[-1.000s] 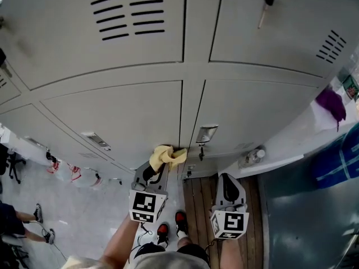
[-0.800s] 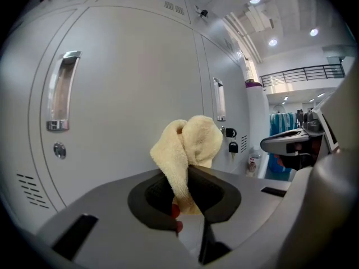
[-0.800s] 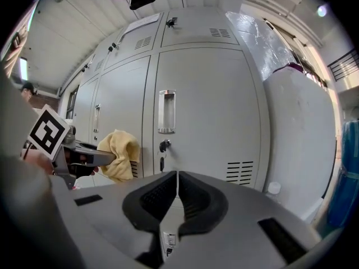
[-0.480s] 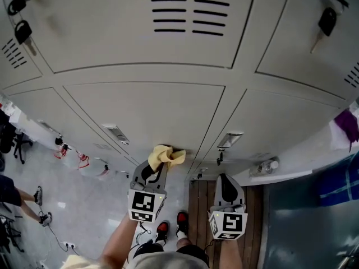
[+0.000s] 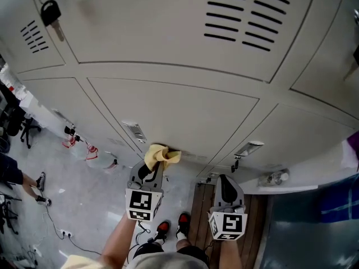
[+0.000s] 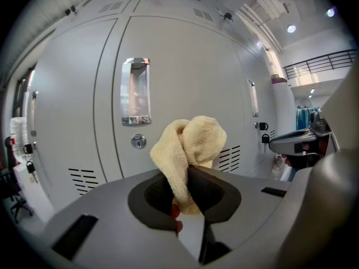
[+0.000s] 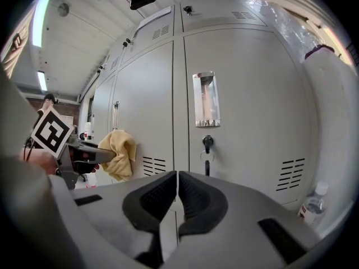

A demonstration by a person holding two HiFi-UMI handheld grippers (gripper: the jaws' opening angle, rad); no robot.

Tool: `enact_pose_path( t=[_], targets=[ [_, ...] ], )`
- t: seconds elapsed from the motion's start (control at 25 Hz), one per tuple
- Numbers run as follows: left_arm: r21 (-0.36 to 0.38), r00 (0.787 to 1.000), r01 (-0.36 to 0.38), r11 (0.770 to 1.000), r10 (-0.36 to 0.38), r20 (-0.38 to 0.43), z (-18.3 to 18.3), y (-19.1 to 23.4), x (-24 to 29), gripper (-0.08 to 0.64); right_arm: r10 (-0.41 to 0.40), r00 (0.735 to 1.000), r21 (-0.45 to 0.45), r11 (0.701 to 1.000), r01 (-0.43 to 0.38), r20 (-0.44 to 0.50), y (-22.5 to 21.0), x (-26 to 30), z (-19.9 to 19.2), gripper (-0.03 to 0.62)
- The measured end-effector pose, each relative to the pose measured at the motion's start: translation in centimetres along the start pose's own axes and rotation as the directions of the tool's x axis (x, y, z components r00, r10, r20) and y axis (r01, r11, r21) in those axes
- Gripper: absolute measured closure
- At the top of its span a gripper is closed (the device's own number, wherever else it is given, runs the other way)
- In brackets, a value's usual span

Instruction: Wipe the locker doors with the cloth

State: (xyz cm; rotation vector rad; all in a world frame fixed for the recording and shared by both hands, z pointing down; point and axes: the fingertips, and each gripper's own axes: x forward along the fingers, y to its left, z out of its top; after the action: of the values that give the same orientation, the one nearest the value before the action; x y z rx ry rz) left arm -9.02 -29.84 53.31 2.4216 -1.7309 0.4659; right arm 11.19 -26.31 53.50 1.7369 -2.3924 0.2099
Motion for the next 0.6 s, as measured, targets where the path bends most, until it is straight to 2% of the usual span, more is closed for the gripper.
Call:
enact_pose_path(
  t=[0.36,0.6],
  targets=[
    [-0.027,0.993,-0.119,0.993,0.118,-0.011,-0.5,4.2,-1.3,0.483,0.069,0.998,-0.003,0.998,-0.069,-0.002,1.8,1.9,0.1,0.568],
    [-0.03,0.987,-0.162,0.986,0.162,-0.013,-0.7,5.7,-2.0,0.483,0.099,0.995,-0.01,0.995,-0.099,0.006,2.7,2.4,0.4,0.568]
  ],
)
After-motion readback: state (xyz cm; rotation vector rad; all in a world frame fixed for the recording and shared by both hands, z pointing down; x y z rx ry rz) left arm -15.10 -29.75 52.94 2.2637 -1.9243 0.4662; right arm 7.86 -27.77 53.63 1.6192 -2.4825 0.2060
